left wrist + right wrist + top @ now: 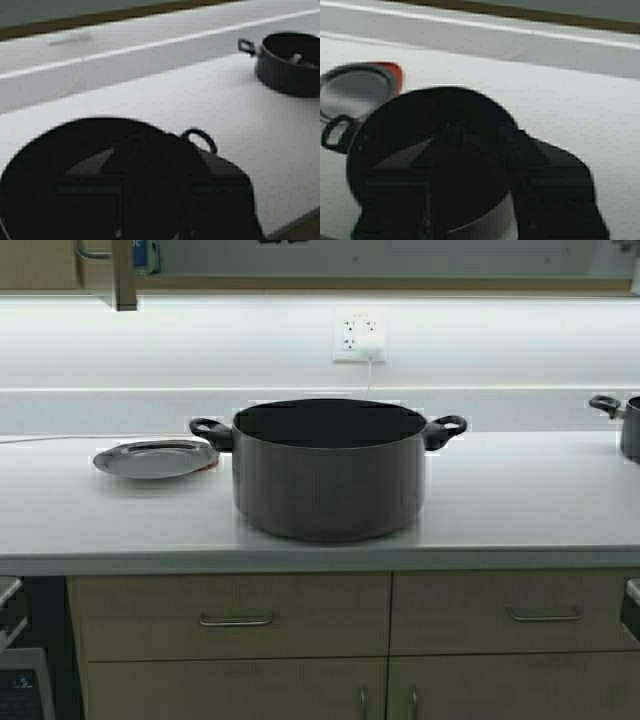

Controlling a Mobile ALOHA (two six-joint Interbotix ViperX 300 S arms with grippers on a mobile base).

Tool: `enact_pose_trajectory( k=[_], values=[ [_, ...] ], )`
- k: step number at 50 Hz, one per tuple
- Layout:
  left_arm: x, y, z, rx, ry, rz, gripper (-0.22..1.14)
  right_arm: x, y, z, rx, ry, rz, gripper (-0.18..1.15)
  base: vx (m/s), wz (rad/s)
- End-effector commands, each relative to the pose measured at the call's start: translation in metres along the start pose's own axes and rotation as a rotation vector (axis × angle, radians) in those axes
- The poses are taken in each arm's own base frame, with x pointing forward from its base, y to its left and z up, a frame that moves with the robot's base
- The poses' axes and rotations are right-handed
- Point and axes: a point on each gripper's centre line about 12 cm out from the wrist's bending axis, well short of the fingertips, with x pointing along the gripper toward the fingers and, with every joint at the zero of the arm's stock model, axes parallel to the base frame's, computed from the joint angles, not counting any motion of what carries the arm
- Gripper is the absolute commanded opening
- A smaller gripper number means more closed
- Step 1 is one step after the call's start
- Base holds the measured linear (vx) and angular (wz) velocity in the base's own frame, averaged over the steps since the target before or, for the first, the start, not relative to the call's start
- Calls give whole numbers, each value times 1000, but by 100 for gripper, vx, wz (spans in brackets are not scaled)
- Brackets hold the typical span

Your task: Open the cabinet, put the pot inside, then close it

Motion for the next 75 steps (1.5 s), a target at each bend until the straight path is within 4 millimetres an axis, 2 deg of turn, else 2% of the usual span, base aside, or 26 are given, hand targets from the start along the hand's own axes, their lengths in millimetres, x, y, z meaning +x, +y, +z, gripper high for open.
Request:
enact_pose_trajectory(
  k=[1, 5, 9, 14, 20, 34, 42, 49, 61, 75],
  values=[
    [-19, -5, 4, -24, -45, -12, 86, -17, 6, -6, 96, -45, 6, 90, 0, 0],
    [-32, -5, -5, -70, -58, -8, 94, -25, 11, -24, 154, -68, 8, 90, 0, 0],
    [-42, -3, -18, -119, -63, -2, 95, -33, 23, -43, 202, -112, 27, 90, 0, 0],
    [-54, 4, -42, -189, -53, 10, 95, -41, 34, -67, 263, -179, 49, 90, 0, 0],
    [-66, 11, -71, -262, -51, 30, 95, -46, 37, -97, 354, -207, 52, 90, 0, 0],
    [-91, 36, -133, -475, -120, 113, 95, -37, 30, -159, 569, -154, 28, 90, 0, 0],
    [-97, 61, -168, -627, -167, 183, 95, -29, 28, -185, 648, -189, 31, 90, 0, 0],
    [-92, 75, -191, -759, -214, 214, 95, -19, 25, -207, 696, -239, 34, 90, 0, 0],
    [-67, 89, -218, -898, -275, 213, 95, -5, 22, -239, 779, -318, 42, 90, 0, 0],
    [-29, 113, -237, -1050, -315, 157, 95, 24, -10, -260, 920, -398, -19, 90, 0, 0]
  ],
)
